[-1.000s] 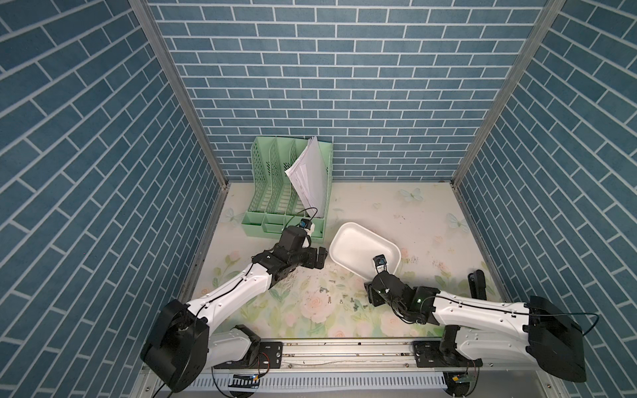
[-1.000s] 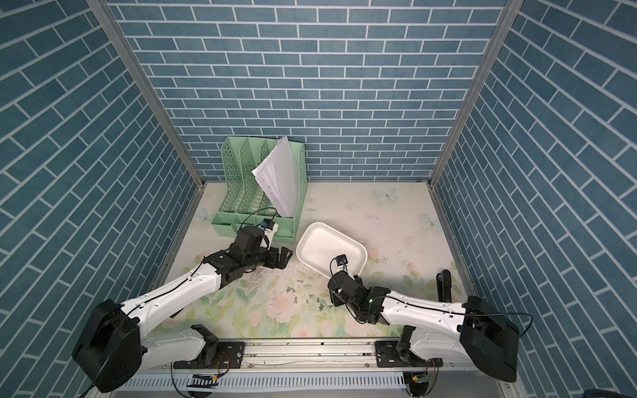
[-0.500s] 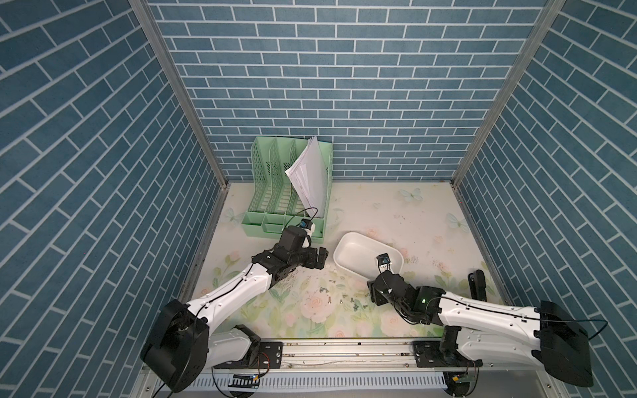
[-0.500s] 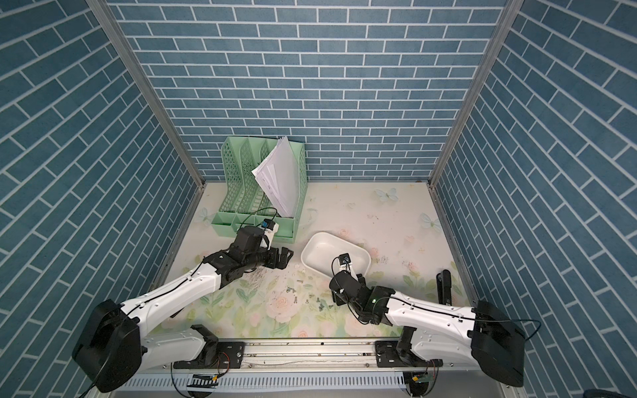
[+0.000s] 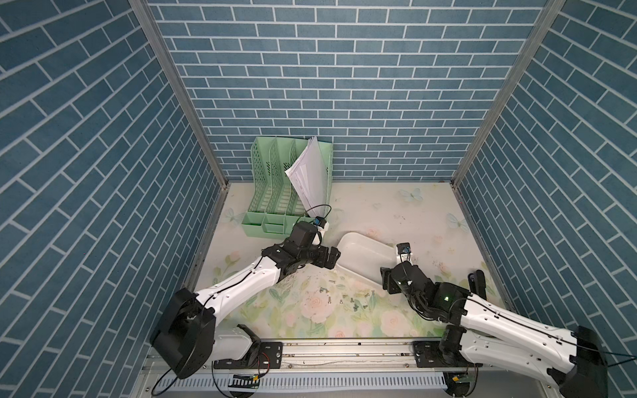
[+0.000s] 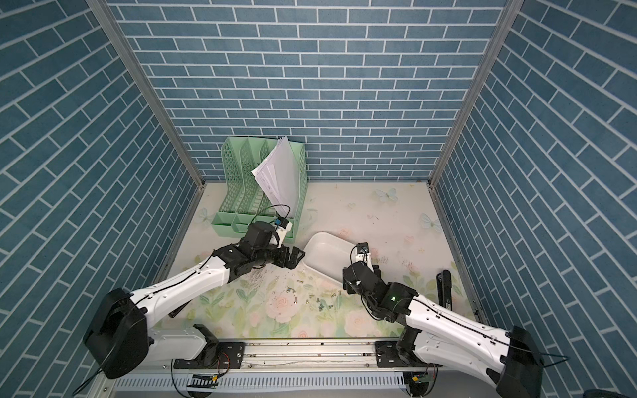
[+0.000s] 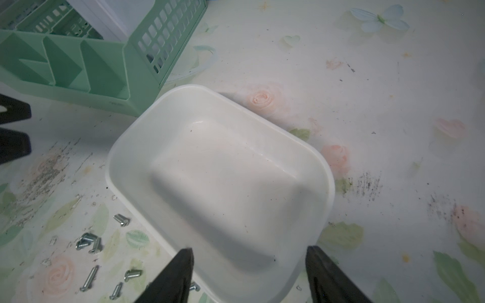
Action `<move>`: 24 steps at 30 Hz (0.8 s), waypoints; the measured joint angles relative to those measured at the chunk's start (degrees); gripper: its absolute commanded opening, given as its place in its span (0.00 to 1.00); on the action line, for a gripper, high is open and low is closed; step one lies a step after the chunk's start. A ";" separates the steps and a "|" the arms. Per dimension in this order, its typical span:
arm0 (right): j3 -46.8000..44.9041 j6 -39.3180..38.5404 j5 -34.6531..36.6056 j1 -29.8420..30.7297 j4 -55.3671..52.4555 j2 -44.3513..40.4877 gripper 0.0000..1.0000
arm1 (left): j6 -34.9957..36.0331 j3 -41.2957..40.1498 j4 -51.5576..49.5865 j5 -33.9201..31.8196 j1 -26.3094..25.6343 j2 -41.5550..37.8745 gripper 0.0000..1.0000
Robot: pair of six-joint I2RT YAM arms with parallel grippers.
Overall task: Put the screws on the desktop into the storage box
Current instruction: Move the storage box to the center of the board.
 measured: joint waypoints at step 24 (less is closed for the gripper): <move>-10.47 0.46 -14.86 -14.99 13.25 6.16 0.45 | -1.22 8.00 -2.56 -3.10 -1.27 18.56 0.66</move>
